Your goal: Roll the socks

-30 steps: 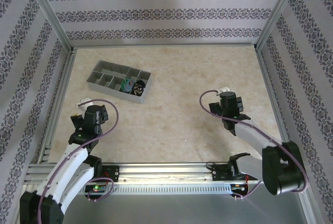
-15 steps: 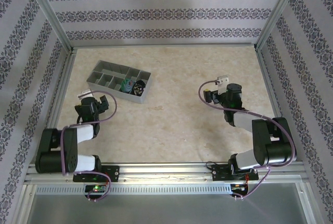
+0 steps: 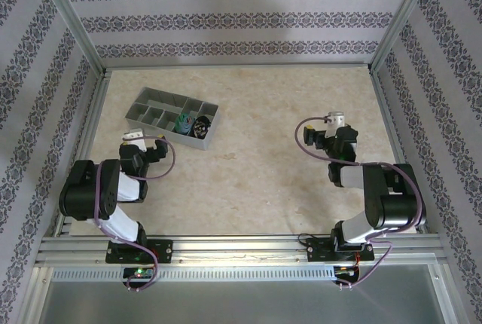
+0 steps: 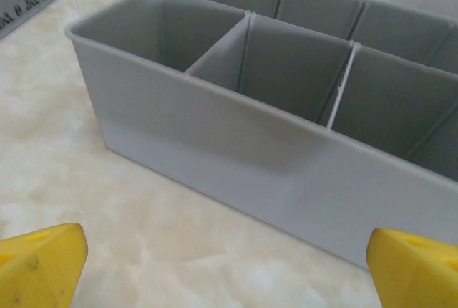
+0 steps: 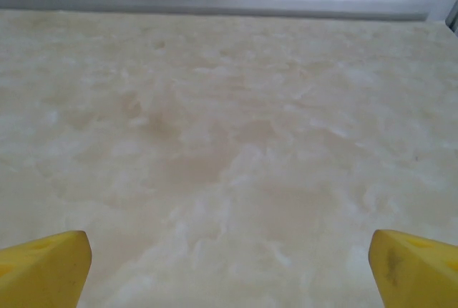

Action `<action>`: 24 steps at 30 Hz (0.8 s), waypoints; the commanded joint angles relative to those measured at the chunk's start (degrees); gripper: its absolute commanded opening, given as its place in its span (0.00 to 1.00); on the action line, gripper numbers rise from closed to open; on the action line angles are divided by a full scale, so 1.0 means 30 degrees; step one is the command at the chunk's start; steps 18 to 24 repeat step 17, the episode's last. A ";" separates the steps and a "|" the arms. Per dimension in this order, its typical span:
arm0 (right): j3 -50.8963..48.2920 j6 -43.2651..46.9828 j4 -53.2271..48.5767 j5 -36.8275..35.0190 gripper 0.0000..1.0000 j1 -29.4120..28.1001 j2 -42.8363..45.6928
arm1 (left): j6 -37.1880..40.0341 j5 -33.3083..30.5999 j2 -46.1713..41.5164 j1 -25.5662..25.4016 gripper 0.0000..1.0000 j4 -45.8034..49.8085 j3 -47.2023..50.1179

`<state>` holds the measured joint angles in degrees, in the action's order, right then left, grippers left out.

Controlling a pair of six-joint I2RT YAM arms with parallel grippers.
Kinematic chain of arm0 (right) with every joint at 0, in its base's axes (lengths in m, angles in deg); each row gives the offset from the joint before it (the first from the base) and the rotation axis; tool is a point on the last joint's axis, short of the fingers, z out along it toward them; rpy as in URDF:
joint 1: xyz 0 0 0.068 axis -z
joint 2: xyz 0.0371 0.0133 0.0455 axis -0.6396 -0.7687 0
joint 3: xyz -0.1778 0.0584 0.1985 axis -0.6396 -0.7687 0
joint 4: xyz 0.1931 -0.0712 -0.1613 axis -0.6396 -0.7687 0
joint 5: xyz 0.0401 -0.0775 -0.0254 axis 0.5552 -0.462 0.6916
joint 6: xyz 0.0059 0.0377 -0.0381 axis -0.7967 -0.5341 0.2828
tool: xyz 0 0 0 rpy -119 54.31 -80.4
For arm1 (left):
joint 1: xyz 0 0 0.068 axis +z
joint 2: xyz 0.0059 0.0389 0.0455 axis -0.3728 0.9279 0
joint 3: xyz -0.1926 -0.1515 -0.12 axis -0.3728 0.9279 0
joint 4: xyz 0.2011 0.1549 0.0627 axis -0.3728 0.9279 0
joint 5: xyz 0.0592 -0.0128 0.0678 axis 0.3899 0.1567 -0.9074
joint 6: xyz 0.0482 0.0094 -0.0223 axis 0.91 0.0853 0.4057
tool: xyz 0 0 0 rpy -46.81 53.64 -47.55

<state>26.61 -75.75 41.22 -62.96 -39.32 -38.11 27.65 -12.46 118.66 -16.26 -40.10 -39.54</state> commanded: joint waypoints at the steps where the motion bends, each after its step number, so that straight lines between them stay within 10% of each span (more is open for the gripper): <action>1: -0.0042 -0.0205 0.1381 -0.0973 0.98 -0.0467 -0.0066 | 0.0853 0.0656 0.0382 -0.0262 0.99 -0.1468 -0.0916; 24: -0.0262 -0.0364 0.2101 -0.0867 0.98 -0.0352 -0.0223 | 0.1133 0.0028 -0.0168 -0.0646 0.99 0.0705 -0.1577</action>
